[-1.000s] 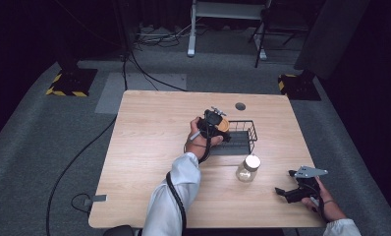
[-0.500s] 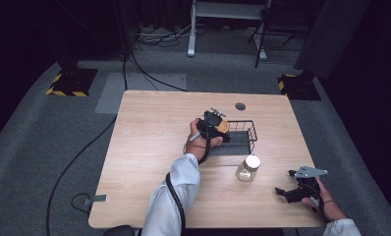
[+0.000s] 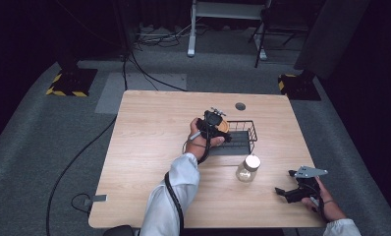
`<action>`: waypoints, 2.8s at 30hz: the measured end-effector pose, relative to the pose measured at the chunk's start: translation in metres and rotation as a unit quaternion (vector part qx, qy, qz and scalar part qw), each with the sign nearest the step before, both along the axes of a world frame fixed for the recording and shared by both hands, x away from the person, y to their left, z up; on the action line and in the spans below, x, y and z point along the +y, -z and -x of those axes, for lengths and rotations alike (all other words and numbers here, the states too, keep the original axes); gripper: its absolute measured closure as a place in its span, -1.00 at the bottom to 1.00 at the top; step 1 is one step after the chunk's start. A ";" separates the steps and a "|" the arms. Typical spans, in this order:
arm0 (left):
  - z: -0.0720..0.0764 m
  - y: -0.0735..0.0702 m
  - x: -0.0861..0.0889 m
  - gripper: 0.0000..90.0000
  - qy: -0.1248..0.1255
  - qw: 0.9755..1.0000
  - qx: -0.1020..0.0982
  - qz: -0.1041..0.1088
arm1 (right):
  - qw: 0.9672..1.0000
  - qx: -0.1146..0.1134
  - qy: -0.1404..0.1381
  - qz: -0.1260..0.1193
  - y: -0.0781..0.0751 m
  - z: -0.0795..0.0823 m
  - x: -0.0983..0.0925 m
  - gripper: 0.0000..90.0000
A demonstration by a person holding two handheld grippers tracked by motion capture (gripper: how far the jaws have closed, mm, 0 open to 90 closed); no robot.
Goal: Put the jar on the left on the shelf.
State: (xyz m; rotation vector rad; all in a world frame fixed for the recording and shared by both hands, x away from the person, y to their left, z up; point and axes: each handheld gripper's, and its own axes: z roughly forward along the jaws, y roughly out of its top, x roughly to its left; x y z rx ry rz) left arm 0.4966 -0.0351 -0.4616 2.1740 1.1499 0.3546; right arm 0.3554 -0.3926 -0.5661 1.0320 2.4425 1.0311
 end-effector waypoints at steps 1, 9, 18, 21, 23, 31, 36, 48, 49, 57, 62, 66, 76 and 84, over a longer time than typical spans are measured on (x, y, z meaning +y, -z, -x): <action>0.000 0.000 0.000 -0.92 -0.002 1.000 0.000 -0.001 | 1.000 0.000 0.000 0.000 0.000 0.000 0.000 -1.00; 0.001 -0.002 0.000 -0.96 -0.007 1.000 -0.004 -0.005 | 1.000 0.000 0.000 0.000 0.000 0.000 0.000 -1.00; 0.003 -0.008 0.000 -0.95 -0.004 1.000 -0.012 -0.009 | 1.000 0.000 0.000 0.000 0.000 0.000 0.000 -1.00; 0.005 -0.011 0.001 -0.95 -0.001 1.000 -0.016 -0.012 | 1.000 0.000 0.000 0.000 0.000 0.000 0.000 -1.00; 0.006 -0.014 0.001 -0.95 0.002 1.000 -0.020 -0.015 | 1.000 0.000 0.000 0.000 0.000 0.000 0.000 -1.00; 0.014 -0.021 0.000 -0.95 0.021 0.998 -0.036 -0.035 | 1.000 0.000 0.000 0.000 0.000 0.000 0.000 -1.00; 0.017 -0.025 0.000 -0.95 0.029 0.998 -0.043 -0.043 | 1.000 0.000 0.000 0.000 0.000 0.000 0.000 -1.00; 0.031 -0.030 0.007 -0.95 0.051 0.995 -0.059 -0.057 | 1.000 0.000 0.000 0.000 0.000 0.000 0.000 -1.00; 0.033 -0.031 0.008 -0.95 0.052 0.995 -0.061 -0.060 | 1.000 0.000 0.000 0.000 0.000 0.000 0.000 -1.00; 0.044 -0.032 0.014 -0.95 0.066 0.993 -0.072 -0.073 | 1.000 0.000 0.000 0.000 0.000 0.000 0.000 -1.00; 0.052 -0.032 0.016 -0.95 0.076 0.991 -0.077 -0.081 | 1.000 0.000 0.000 0.000 0.000 0.000 0.000 -1.00; 0.058 -0.032 0.017 -0.95 0.085 0.989 -0.085 -0.091 | 1.000 0.000 0.000 0.000 0.000 0.000 0.000 -1.00; 0.076 -0.026 0.023 -0.95 0.106 0.983 -0.092 -0.117 | 1.000 0.000 0.000 0.000 0.000 0.000 0.000 -1.00; 0.086 -0.021 0.033 -0.95 0.109 0.982 -0.094 -0.123 | 1.000 0.000 0.000 0.000 0.000 0.000 0.000 -1.00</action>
